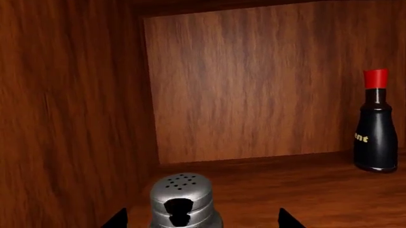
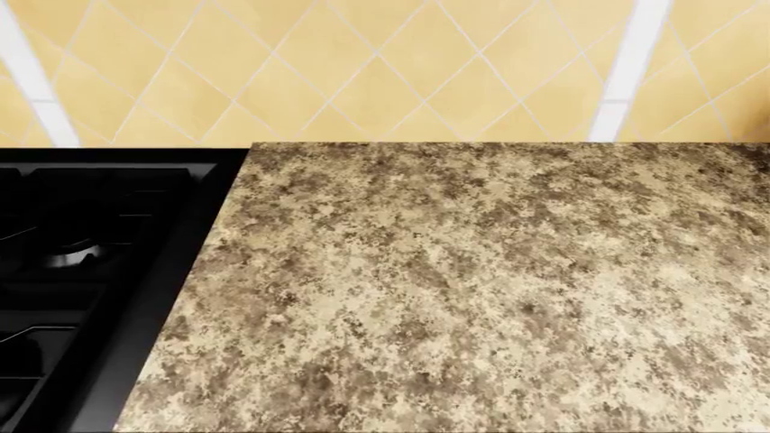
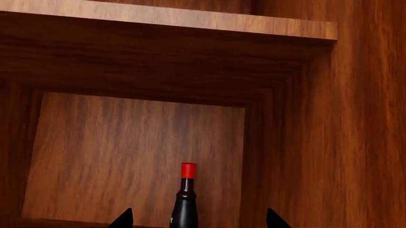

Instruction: Pick and place the shaker into the drawer. Then close the cabinet.

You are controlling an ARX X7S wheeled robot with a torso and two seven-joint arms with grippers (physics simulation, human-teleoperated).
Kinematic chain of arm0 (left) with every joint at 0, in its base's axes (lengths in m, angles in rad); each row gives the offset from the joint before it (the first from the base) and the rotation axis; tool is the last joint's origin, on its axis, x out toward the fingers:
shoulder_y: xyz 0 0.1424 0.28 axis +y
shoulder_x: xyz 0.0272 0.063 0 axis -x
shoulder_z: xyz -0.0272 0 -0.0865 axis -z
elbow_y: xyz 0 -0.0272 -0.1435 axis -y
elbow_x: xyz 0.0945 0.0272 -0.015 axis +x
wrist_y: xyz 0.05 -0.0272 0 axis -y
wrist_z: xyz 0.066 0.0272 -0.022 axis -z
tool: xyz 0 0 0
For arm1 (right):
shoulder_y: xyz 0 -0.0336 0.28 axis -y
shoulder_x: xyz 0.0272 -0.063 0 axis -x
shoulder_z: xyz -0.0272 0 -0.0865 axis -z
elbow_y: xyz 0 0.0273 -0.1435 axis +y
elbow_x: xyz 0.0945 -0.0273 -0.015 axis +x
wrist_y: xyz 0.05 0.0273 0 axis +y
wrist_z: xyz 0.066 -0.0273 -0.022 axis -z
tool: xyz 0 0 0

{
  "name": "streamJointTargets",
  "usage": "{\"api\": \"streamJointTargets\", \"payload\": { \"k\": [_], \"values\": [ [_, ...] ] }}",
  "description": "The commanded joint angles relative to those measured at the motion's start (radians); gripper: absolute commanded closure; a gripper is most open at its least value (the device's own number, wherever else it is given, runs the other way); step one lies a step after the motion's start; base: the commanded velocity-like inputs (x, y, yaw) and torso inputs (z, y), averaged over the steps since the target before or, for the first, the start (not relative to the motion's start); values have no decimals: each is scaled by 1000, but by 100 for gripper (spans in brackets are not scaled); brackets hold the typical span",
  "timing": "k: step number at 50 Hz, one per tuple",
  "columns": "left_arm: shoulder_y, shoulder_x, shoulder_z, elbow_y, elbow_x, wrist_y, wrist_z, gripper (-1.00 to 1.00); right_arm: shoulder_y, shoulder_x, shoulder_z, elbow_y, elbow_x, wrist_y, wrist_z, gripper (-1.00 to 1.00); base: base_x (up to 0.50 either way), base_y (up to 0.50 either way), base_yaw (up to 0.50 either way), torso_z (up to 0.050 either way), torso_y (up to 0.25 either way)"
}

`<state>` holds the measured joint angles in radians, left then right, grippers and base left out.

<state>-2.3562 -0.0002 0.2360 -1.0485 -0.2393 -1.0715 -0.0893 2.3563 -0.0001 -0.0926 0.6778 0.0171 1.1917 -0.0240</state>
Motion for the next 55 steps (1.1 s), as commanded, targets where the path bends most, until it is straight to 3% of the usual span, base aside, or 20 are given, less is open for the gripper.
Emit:
{"api": "streamJointTargets", "payload": {
  "k": [1, 42, 55],
  "values": [
    [0, 0, 52, -58, -52, 52, -16, -100, 0, 1, 9, 34, -85, -2, -24, -100, 0, 0, 0, 0, 0],
    [0, 0, 383, -225, -382, 221, -84, -100, 0, 8, 41, 131, -157, -77, -70, -100, 0, 0, 0, 0, 0],
    [0, 0, 536, -259, -530, 253, -122, -100, -1, 18, 28, 123, -156, -71, -80, -100, 0, 0, 0, 0, 0]
  ]
}}
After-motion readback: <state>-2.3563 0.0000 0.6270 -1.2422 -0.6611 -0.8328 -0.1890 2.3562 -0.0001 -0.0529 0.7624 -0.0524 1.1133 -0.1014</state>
